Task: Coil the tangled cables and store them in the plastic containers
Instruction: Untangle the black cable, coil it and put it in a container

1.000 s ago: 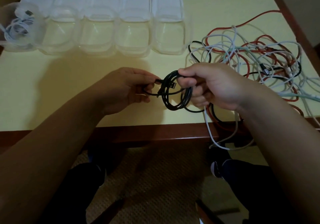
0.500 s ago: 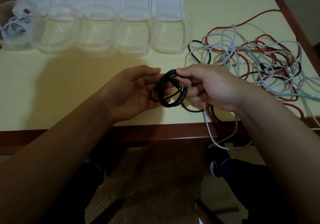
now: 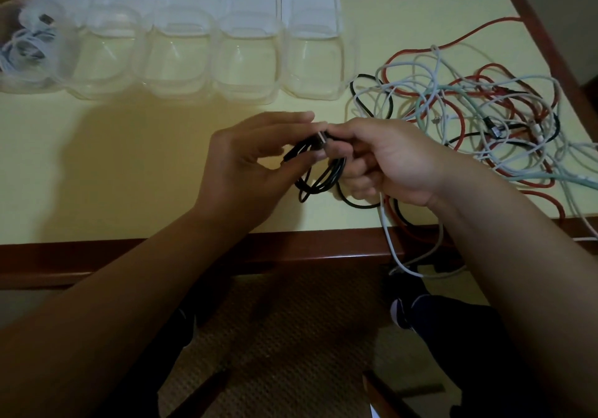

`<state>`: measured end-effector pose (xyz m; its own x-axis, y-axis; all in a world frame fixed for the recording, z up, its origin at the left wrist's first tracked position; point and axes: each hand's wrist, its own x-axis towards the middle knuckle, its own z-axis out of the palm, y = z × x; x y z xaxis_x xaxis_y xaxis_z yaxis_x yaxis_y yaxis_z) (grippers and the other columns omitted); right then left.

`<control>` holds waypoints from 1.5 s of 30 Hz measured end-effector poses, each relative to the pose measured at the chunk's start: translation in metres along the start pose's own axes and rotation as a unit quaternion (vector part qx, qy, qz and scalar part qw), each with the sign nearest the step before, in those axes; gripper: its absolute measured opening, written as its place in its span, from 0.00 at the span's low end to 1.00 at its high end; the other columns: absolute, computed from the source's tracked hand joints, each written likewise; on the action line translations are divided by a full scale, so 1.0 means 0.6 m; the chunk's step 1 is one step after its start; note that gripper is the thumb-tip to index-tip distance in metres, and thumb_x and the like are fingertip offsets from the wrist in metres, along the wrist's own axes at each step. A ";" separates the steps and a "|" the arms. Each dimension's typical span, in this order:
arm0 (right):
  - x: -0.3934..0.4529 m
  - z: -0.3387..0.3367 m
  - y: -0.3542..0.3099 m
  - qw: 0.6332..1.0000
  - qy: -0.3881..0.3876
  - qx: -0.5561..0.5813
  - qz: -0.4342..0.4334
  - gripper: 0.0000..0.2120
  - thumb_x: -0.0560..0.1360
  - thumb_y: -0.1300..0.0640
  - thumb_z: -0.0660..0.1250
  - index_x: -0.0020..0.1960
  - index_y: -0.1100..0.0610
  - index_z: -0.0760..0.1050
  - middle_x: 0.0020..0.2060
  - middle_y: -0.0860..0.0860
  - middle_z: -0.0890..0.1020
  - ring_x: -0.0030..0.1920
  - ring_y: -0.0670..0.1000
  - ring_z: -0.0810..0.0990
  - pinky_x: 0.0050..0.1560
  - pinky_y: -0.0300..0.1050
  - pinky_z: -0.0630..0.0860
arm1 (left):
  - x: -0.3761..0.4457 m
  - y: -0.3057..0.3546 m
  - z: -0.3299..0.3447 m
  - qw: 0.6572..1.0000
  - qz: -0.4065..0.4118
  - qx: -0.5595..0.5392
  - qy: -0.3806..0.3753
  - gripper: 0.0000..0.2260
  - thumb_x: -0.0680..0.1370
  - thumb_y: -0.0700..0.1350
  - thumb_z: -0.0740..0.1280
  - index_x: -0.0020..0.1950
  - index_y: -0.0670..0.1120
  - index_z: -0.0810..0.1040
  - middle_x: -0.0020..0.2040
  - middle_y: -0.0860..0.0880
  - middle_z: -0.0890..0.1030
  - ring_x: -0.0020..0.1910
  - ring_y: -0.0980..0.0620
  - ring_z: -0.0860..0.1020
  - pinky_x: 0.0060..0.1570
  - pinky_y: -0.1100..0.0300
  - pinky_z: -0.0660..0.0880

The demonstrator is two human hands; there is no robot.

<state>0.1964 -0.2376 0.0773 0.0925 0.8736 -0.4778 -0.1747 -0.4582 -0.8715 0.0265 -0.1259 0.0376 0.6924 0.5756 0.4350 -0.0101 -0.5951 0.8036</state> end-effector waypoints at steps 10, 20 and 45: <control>0.014 0.034 0.010 0.991 -0.029 -0.128 0.007 0.20 0.88 0.53 0.50 0.38 0.55 0.64 0.29 0.52 0.61 0.30 0.54 0.54 0.32 0.51 0.51 | 0.019 0.009 -0.024 0.989 -0.111 -0.045 0.087 0.11 0.76 0.44 0.76 0.59 0.50 0.85 0.46 0.54 0.86 0.44 0.57 0.84 0.42 0.61 0.81; 0.034 0.063 0.012 0.948 -0.031 -0.316 -0.007 0.19 0.88 0.53 0.52 0.41 0.59 0.67 0.27 0.49 0.64 0.25 0.46 0.61 0.25 0.37 0.61 | 0.012 0.003 -0.026 0.997 -0.067 -0.004 0.050 0.10 0.77 0.43 0.76 0.57 0.51 0.85 0.46 0.51 0.85 0.43 0.55 0.82 0.40 0.65 0.75; 0.050 0.044 0.020 0.968 0.167 -0.174 -0.069 0.27 0.84 0.38 0.61 0.45 0.63 0.74 0.27 0.48 0.64 0.26 0.47 0.61 0.29 0.40 0.60 | 0.018 -0.028 -0.044 0.985 -0.012 0.149 -0.092 0.09 0.80 0.43 0.70 0.59 0.46 0.86 0.42 0.49 0.87 0.38 0.55 0.82 0.43 0.56 0.78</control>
<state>0.1711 -0.2126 0.0552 0.4131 0.8554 -0.3123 0.1978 -0.4191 -0.8861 0.0150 -0.0949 0.0393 0.8087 0.4965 0.3155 0.2003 -0.7367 0.6458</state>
